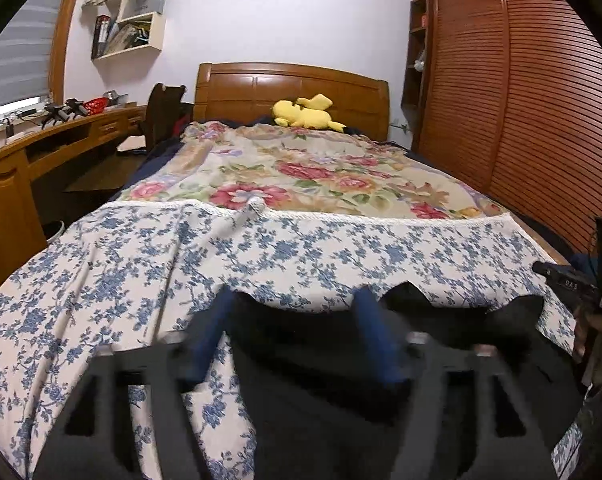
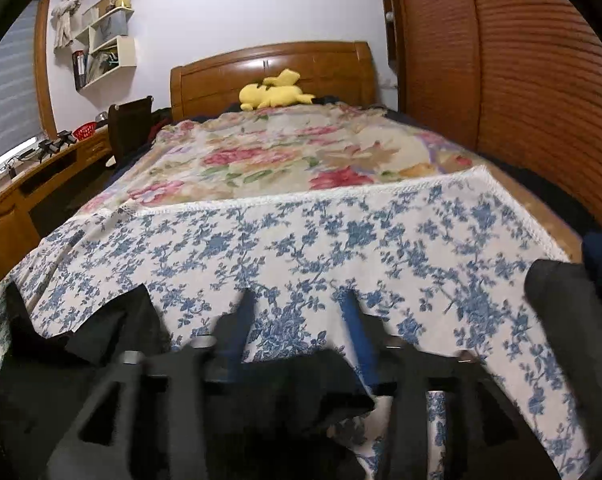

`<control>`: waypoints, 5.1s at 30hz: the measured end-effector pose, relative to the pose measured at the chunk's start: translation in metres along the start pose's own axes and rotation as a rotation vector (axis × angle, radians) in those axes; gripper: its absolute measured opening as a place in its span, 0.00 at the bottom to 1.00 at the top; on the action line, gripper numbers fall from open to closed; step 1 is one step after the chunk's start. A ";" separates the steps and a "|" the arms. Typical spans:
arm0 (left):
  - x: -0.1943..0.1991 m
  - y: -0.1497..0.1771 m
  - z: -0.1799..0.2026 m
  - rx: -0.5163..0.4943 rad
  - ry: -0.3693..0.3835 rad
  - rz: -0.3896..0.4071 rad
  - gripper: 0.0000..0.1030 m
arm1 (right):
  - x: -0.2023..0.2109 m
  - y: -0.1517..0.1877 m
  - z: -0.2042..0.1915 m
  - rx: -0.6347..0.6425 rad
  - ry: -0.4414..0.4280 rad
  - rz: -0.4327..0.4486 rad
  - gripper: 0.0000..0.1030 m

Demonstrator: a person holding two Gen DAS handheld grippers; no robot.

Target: Fold large clothes

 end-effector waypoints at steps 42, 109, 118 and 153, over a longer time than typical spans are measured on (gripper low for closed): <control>0.047 0.126 0.106 -0.201 0.119 -0.168 0.78 | 0.047 0.108 -0.019 0.322 -0.087 -0.245 0.41; 0.061 0.181 -0.022 0.132 -0.066 -0.274 0.65 | 0.023 0.139 -0.116 0.511 -0.317 -0.262 0.43; 0.055 0.169 -0.021 0.147 -0.037 -0.267 0.65 | 0.026 0.141 -0.113 0.515 -0.317 -0.253 0.43; 0.049 0.035 0.289 -0.247 0.271 -0.167 0.07 | 0.109 0.141 0.072 0.226 -0.192 -0.125 0.44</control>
Point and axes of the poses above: each gripper's, at about its wrist camera, not at the fingertips, and x roughly against the way its jaws point, z to its right, y to its underside, the point moved 3 cm from there along -x, roughly the way its jaws point, and after that the axes turned 9 degrees about -z, right-handed, at the moved point
